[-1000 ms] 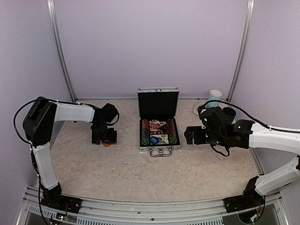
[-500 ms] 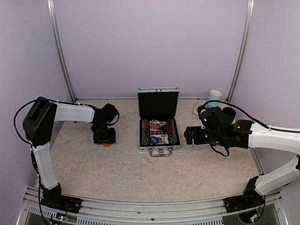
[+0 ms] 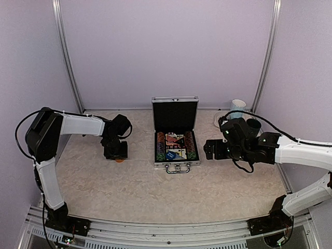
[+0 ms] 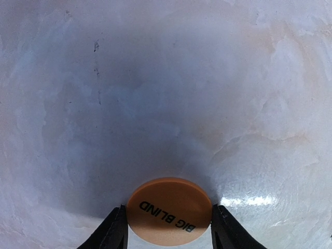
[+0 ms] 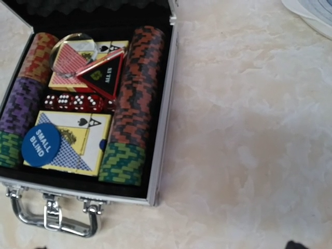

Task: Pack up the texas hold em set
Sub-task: Pick up the small blind button from the center of the board.

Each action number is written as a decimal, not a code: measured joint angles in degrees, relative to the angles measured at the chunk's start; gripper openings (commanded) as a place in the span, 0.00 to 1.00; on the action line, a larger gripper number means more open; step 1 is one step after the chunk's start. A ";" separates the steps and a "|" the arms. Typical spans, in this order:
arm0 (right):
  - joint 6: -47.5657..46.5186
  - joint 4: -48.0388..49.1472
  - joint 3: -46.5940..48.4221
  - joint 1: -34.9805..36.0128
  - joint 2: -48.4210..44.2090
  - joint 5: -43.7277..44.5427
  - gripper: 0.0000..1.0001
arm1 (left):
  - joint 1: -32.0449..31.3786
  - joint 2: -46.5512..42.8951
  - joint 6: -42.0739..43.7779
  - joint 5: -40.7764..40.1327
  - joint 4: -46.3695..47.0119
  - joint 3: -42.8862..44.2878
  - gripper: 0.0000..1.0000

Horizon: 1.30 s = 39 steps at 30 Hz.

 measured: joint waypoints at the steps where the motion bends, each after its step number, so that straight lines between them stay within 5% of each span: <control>1: -0.04 0.00 0.02 0.00 0.00 -0.02 0.99 | 0.00 0.00 -0.04 0.02 0.00 0.00 0.52; 27: -0.87 -0.87 1.77 0.00 -0.02 0.13 0.99 | -0.24 -3.02 -0.11 -0.70 -1.95 0.22 0.52; 39: -0.72 -1.86 1.77 0.00 -0.02 0.85 0.99 | -5.81 -3.67 -0.76 -1.25 -5.27 7.52 0.53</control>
